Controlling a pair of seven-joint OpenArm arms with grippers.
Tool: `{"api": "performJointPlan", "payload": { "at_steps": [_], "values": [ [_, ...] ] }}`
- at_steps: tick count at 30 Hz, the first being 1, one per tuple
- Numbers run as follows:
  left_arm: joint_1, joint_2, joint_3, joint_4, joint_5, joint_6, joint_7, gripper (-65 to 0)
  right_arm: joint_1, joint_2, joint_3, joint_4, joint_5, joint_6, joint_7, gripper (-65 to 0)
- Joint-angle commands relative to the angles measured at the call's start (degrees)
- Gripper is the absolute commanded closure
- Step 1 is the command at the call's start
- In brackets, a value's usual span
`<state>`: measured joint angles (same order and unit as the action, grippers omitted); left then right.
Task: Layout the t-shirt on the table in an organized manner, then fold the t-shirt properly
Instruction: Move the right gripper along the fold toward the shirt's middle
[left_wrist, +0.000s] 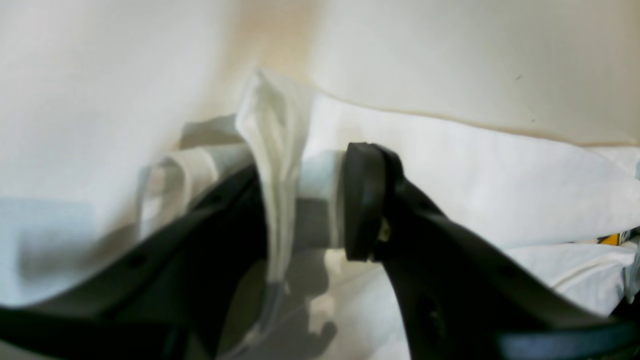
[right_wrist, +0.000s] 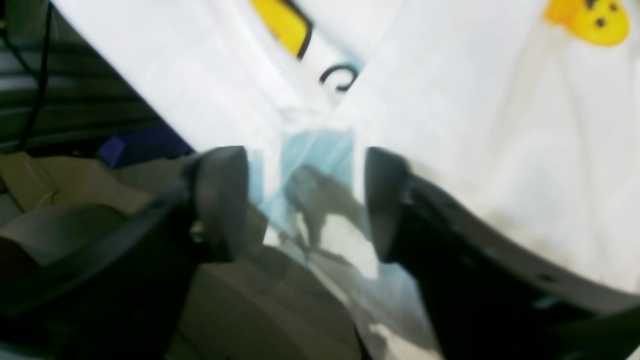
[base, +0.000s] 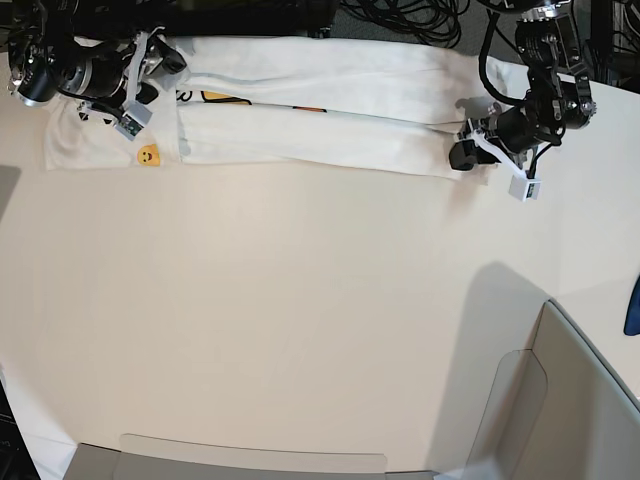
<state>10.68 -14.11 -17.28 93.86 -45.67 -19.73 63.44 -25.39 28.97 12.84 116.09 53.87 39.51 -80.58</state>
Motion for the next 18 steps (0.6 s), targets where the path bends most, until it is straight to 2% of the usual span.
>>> {"api": "performJointPlan", "payload": {
  "at_steps": [1,5,8,15,18],
  "values": [
    [-1.1,-0.6,-0.3,0.6,-0.4,-0.1,0.5,-20.0,1.0,-0.1,0.7,0.9,0.8,0.3,0.6,-42.3],
    [-1.6,-0.6,-0.5,0.6,-0.6,-0.1,0.6,-20.2,3.0,-3.4,2.9,0.9,3.4,0.3,0.6,-43.7],
    [-1.7,-0.6,-0.6,0.6,-0.7,-0.1,1.5,-20.2,4.8,-4.7,3.0,0.9,5.9,0.3,0.6,-43.7],
    [-4.0,-0.5,-0.8,0.7,-0.7,1.3,4.3,-20.4,7.6,-8.0,3.1,0.8,5.9,0.3,0.6,-43.7],
    [-4.1,-0.5,-0.8,0.7,-0.7,1.3,4.3,-23.2,8.8,-9.4,3.1,0.8,5.9,0.3,0.6,-43.7]
  ]
}}
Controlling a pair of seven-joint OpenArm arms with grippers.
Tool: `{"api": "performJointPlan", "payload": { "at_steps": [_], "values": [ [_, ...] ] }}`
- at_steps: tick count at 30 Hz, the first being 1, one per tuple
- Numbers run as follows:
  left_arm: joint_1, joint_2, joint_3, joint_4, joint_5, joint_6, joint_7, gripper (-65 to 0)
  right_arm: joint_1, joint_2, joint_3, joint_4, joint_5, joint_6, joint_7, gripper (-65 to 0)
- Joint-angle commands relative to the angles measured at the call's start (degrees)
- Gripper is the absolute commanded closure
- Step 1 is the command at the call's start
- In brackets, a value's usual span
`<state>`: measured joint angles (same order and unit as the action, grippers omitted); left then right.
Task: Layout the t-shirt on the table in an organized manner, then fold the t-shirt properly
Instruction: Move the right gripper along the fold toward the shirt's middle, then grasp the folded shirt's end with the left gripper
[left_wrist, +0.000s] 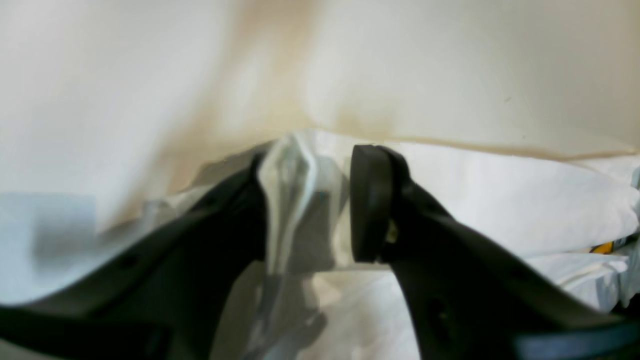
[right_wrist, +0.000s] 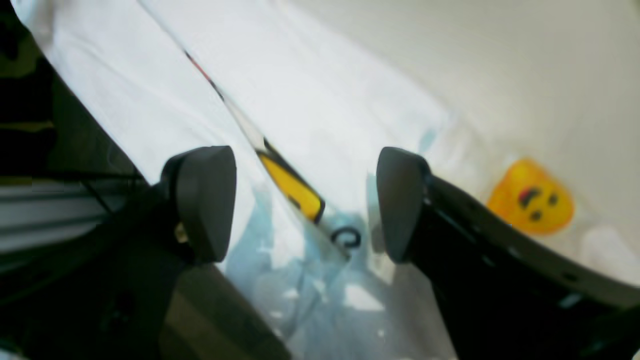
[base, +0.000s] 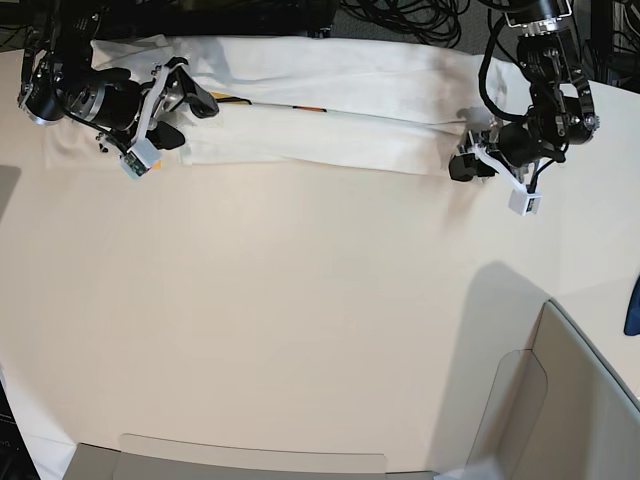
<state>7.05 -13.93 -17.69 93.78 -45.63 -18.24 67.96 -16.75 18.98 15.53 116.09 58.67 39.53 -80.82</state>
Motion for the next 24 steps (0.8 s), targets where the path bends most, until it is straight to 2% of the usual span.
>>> {"api": "performJointPlan", "payload": {
  "at_steps": [1,3,8,12,15,19,24],
  "values": [
    [-0.5,-0.7,-0.4,0.9,-0.7,-0.2,-0.2,-24.7,0.4,0.1,0.4,0.8,1.0,0.3,0.8,-43.7],
    [-0.6,-0.7,-0.4,0.9,-0.7,-0.2,-0.2,-26.6,0.9,-0.3,0.4,0.8,1.0,0.3,0.8,-43.7],
    [-2.5,-1.1,-0.7,0.9,-0.5,-0.2,-0.2,-26.7,1.5,-0.4,0.6,0.8,0.9,0.3,0.8,-43.7],
    [-3.6,-1.1,-6.0,0.9,-0.5,-0.2,-0.1,-26.8,2.2,-0.6,1.9,0.7,0.7,0.3,0.8,-43.7],
    [-5.0,-2.6,-9.2,0.9,-0.4,-0.2,3.1,-26.9,2.8,-1.8,2.8,0.7,0.4,0.3,0.8,-43.7],
    [-5.1,-3.2,-13.9,0.7,-0.5,-0.2,6.8,-27.2,2.9,-3.3,2.8,0.7,-3.1,0.3,0.8,-43.7],
    [-5.0,-3.0,-20.3,0.6,-0.8,-0.4,12.0,-34.4,2.9,-3.6,2.9,0.7,-4.2,0.3,0.8,-43.7]
  ]
}}
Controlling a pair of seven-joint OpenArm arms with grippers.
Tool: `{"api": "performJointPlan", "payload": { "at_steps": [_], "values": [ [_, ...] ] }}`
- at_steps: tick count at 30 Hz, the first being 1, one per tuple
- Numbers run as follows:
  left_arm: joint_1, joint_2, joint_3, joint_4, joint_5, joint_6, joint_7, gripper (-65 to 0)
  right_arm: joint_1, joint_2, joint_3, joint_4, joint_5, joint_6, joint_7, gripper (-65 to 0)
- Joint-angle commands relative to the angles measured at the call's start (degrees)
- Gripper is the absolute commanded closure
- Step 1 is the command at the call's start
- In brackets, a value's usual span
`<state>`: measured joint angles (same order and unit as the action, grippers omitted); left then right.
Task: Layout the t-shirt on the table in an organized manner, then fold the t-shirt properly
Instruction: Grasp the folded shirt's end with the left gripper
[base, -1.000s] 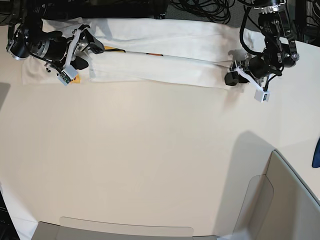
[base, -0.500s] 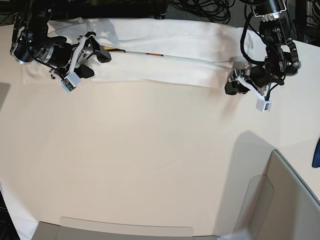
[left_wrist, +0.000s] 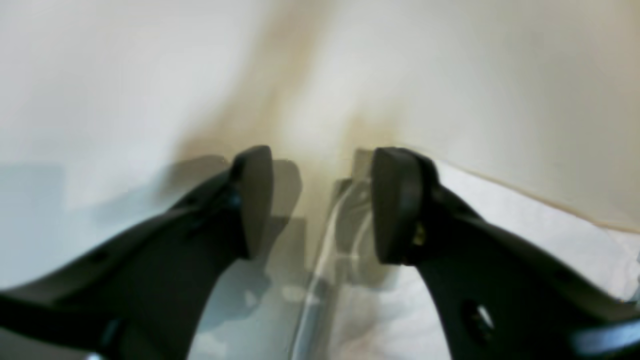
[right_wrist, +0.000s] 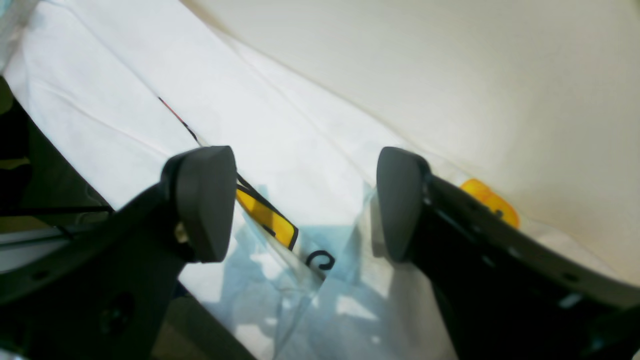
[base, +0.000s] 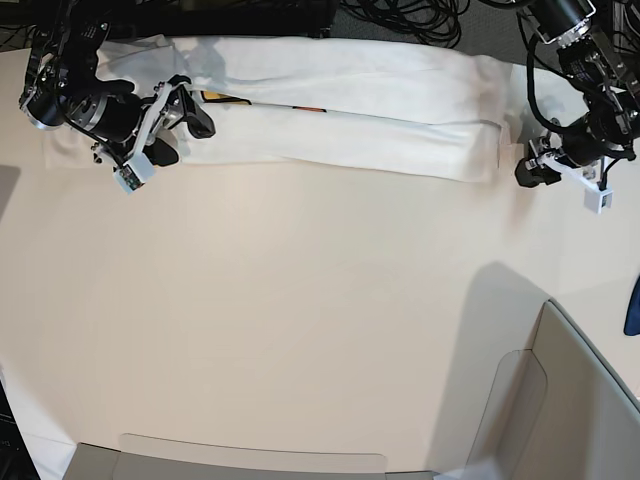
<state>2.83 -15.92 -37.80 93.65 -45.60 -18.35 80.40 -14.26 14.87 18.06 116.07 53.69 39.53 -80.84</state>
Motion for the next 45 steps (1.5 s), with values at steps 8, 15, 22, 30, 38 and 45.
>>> {"api": "performJointPlan", "payload": {
  "at_steps": [8,15,22,30,38,45],
  "values": [
    [1.3,-0.1,-7.3,-5.3,-12.8,-0.4,-0.4,-37.3,0.4,0.5,0.4,0.7,0.8,0.3,0.8,-43.8],
    [6.0,-0.3,-6.6,-13.9,-26.3,-0.4,-0.4,-37.3,0.4,0.8,0.4,0.7,0.7,0.3,0.8,-43.8],
    [8.9,-0.3,-4.9,-13.8,-26.7,-0.4,-0.4,-37.3,1.4,0.8,0.4,0.7,0.7,0.3,0.8,-43.8],
    [11.2,0.0,-2.7,-13.7,-26.8,-0.5,-0.4,-37.3,2.1,0.8,0.4,0.7,0.7,0.3,0.8,-43.8],
    [11.9,0.1,2.2,-8.9,-26.8,-0.5,-0.4,-37.3,2.1,0.6,0.4,0.7,0.7,0.3,0.8,-43.8],
    [11.6,0.1,3.6,-9.0,-26.7,-0.5,-0.4,-37.3,1.8,0.6,0.4,0.7,0.7,0.3,0.8,-43.8]
  ]
}}
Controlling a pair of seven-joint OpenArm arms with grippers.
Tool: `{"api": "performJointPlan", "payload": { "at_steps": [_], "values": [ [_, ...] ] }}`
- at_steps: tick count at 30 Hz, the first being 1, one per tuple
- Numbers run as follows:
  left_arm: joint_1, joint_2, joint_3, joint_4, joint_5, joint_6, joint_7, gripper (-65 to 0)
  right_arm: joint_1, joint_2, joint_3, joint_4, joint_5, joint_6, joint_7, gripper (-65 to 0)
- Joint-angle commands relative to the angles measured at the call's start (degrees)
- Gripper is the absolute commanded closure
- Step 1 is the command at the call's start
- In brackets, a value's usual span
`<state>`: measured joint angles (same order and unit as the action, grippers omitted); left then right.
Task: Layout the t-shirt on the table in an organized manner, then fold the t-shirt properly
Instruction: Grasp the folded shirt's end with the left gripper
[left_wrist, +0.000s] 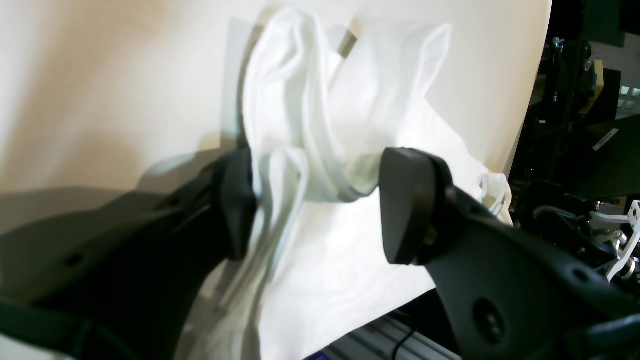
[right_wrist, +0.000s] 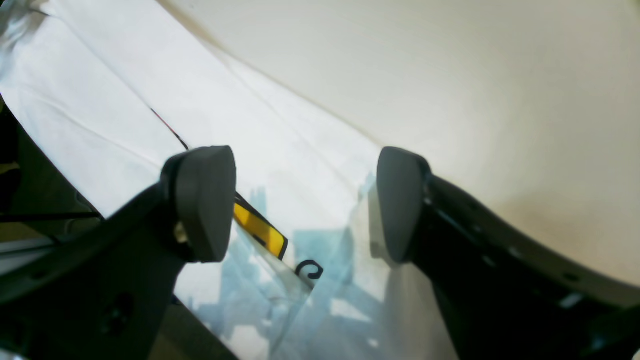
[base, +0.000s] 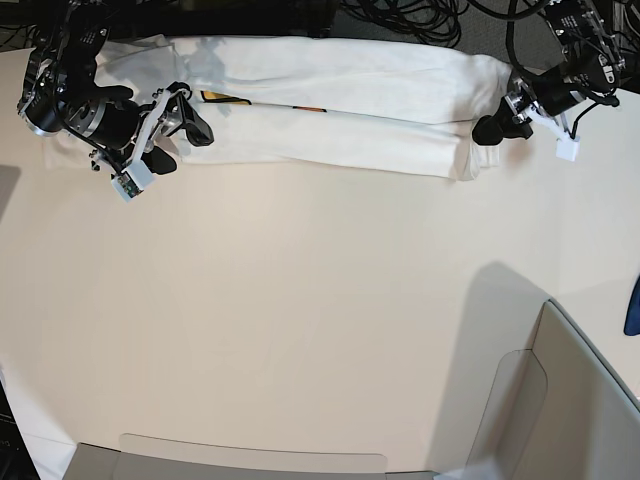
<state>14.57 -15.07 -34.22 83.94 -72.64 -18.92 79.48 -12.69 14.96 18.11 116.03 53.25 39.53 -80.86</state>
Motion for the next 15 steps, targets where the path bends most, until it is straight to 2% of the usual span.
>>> {"api": "performJointPlan", "payload": {
  "at_steps": [1,7,12,15],
  "values": [
    [-0.1,-0.7,0.0,0.7,0.3,0.1,0.5,-37.3,0.2,0.5,0.4,0.8,1.1,0.3,0.9,-43.8],
    [-0.1,-1.1,-0.2,0.7,0.2,-0.1,0.5,-37.3,0.2,0.5,0.4,0.8,1.1,0.3,0.9,-43.8],
    [-0.1,-1.2,-0.2,0.7,0.2,-6.4,0.5,-37.3,0.4,0.4,0.4,0.8,1.1,0.3,0.9,-43.9],
    [-0.2,-1.2,-0.3,0.7,0.2,-6.7,0.5,-37.3,0.5,0.4,0.4,0.7,1.1,0.3,0.9,-43.9]
  ]
}}
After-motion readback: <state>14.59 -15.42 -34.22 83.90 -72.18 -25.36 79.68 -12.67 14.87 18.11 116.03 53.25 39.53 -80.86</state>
